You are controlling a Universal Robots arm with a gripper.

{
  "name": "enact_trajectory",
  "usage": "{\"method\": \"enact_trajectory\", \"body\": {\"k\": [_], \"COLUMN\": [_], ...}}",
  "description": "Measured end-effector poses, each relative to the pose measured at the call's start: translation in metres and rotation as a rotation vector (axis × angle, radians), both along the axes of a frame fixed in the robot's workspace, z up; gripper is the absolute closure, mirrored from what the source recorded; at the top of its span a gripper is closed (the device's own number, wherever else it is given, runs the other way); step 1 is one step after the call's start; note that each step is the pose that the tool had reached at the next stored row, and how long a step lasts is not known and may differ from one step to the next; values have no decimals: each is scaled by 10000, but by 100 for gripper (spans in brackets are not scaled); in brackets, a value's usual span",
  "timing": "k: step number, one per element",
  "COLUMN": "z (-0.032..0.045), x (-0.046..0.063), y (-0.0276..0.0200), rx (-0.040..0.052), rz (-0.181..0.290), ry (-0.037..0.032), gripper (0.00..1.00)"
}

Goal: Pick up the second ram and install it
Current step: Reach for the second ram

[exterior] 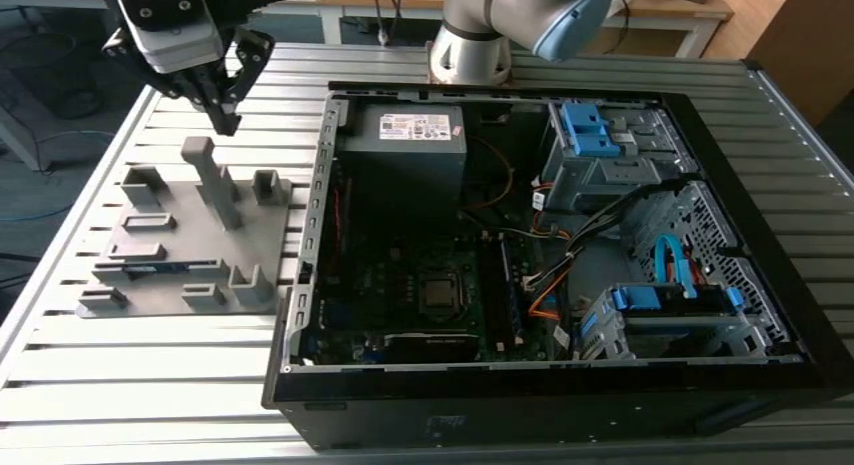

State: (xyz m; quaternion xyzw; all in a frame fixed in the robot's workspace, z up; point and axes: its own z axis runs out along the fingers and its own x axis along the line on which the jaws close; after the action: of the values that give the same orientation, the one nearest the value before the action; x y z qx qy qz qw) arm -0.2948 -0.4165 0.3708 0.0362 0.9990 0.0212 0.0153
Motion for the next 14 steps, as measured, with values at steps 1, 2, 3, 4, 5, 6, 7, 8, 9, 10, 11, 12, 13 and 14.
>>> {"method": "enact_trajectory", "body": {"k": [1,2,3,4,5,6,7,8,9,10,11,12,13,14], "z": [-14,-26,-39,-50,-62,-74,-87,-102,-117,-131,-144,-156,-169,-184], "x": [-28,-61,-95,-128,-158,-184,-206,-226,-240,-254,-270,-290,-311,-332], "y": [0,0,0,0,0,0,0,0,0,0,0,0,0,0], "rx": [0,0,0,0,-1,0,0,1,2,1,0,-2,-1,0], "rz": [0,1,1,-1,-1,-1,0,0,-1,0,0,1,1,0], "ry": [0,0,-1,-1,1,-1,0,-2,-3,-2,0,2,1,0], "gripper": [90,90,90,90,90,90,90,90,90,90,90,90,90,90]}}
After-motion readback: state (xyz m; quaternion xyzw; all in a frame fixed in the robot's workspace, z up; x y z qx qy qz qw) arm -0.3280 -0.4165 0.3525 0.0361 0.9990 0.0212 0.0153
